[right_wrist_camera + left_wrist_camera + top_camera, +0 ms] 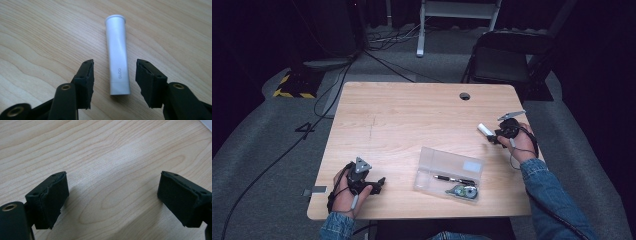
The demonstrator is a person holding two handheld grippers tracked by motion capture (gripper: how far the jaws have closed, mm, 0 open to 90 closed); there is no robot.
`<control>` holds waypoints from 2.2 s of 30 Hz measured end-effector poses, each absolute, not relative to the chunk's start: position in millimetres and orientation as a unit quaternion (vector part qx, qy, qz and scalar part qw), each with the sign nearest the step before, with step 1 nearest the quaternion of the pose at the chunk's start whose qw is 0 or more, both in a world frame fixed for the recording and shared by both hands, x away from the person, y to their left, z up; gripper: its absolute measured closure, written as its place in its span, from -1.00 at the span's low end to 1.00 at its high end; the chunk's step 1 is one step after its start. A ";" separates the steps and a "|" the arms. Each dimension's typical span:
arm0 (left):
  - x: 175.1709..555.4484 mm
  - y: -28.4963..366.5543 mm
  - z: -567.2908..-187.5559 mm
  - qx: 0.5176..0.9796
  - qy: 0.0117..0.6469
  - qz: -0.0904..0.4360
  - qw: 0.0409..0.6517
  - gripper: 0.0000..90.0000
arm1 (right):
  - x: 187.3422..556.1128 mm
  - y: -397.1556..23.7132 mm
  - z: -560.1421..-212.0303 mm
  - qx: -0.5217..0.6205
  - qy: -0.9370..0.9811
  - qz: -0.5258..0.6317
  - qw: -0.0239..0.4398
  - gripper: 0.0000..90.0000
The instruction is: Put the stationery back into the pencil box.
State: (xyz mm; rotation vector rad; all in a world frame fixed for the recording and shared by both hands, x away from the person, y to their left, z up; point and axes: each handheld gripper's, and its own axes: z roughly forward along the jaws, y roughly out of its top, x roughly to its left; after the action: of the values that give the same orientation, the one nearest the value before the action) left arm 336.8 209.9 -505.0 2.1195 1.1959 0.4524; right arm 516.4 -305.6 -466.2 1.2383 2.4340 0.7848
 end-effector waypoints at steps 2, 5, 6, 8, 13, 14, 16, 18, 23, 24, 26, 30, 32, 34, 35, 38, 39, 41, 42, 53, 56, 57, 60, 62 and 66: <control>336.8 209.9 -505.1 0.809 0.457 0.173 0.327 -0.77 | 516.8 -306.1 -467.4 0.433 0.846 0.273 0.149 0.13; 336.7 209.9 -505.0 0.809 0.457 0.173 0.327 -0.77 | 518.1 -307.5 -470.9 0.434 0.846 0.272 0.147 0.16; 336.8 210.0 -505.0 0.810 0.456 0.173 0.327 -0.77 | 518.7 -307.3 -472.0 0.436 0.845 0.273 0.146 0.17; 336.8 209.9 -505.1 0.809 0.456 0.173 0.327 -0.77 | 520.3 -306.9 -473.1 0.436 0.845 0.274 0.145 0.19; 336.7 209.9 -505.1 0.809 0.457 0.173 0.327 -0.77 | 524.1 -303.4 -474.1 0.432 0.849 0.268 0.145 0.26; 336.7 209.9 -505.1 0.809 0.457 0.173 0.327 -0.77 | 524.4 -302.2 -474.5 0.431 0.849 0.267 0.146 0.30; 336.7 209.9 -505.1 0.809 0.456 0.172 0.327 -0.77 | 525.3 -301.0 -474.7 0.427 0.852 0.262 0.150 0.37; 336.7 209.9 -505.1 0.809 0.457 0.173 0.327 -0.77 | 526.4 -300.0 -475.6 0.426 0.855 0.257 0.146 0.45; 336.6 209.9 -505.2 0.809 0.456 0.172 0.328 -0.77 | 526.8 -299.4 -476.4 0.427 0.857 0.250 0.143 0.59; 336.5 209.9 -505.1 0.809 0.457 0.171 0.328 -0.77 | 526.6 -299.3 -476.1 0.427 0.858 0.248 0.143 0.59; 336.6 209.9 -505.2 0.809 0.456 0.172 0.328 -0.77 | 526.4 -299.4 -475.9 0.428 0.857 0.247 0.142 0.59; 336.5 209.8 -505.2 0.809 0.457 0.172 0.328 -0.77 | 525.6 -299.5 -475.5 0.431 0.856 0.248 0.145 0.59; 336.6 209.8 -505.2 0.809 0.457 0.172 0.328 -0.77 | 525.1 -299.9 -474.3 0.433 0.854 0.249 0.143 0.59; 336.6 209.9 -505.2 0.809 0.456 0.172 0.328 -0.77 | 525.0 -300.0 -473.3 0.433 0.854 0.248 0.145 0.59; 336.6 209.9 -505.2 0.809 0.456 0.172 0.328 -0.77 | 524.8 -300.1 -472.2 0.433 0.853 0.251 0.145 0.59; 336.6 209.9 -505.2 0.809 0.456 0.172 0.328 -0.77 | 523.8 -300.3 -466.2 0.431 0.854 0.254 0.146 0.59; 336.6 209.9 -505.2 0.809 0.456 0.172 0.328 -0.77 | 523.4 -300.1 -464.5 0.430 0.853 0.256 0.147 0.59; 336.5 209.8 -505.2 0.809 0.457 0.171 0.328 -0.77 | 522.2 -300.0 -459.8 0.428 0.853 0.258 0.151 0.59; 336.6 209.8 -505.2 0.809 0.456 0.172 0.328 -0.77 | 521.4 -299.9 -457.3 0.428 0.853 0.258 0.153 0.59; 336.6 209.9 -505.2 0.809 0.456 0.172 0.328 -0.77 | 509.4 -296.1 -428.7 0.417 0.851 0.280 0.155 0.59; 336.5 209.8 -505.1 0.809 0.457 0.171 0.328 -0.77 | 504.0 -292.5 -420.0 0.410 0.853 0.284 0.155 0.59; 336.6 209.9 -505.2 0.809 0.456 0.172 0.328 -0.77 | 502.1 -291.3 -417.1 0.407 0.853 0.287 0.155 0.59; 336.5 209.8 -505.2 0.809 0.457 0.172 0.328 -0.77 | 496.8 -287.6 -408.9 0.402 0.854 0.294 0.153 0.59; 336.5 209.8 -505.2 0.809 0.457 0.172 0.328 -0.77 | 493.0 -285.0 -403.2 0.396 0.854 0.301 0.150 0.59; 336.5 209.8 -505.2 0.809 0.457 0.171 0.328 -0.77 | 485.1 -278.6 -391.2 0.382 0.858 0.309 0.151 0.59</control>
State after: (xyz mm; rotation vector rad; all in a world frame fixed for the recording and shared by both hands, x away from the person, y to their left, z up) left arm 336.5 209.8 -505.2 2.1185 1.1963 0.4490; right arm 485.1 -278.6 -391.2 1.0964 2.4624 0.8872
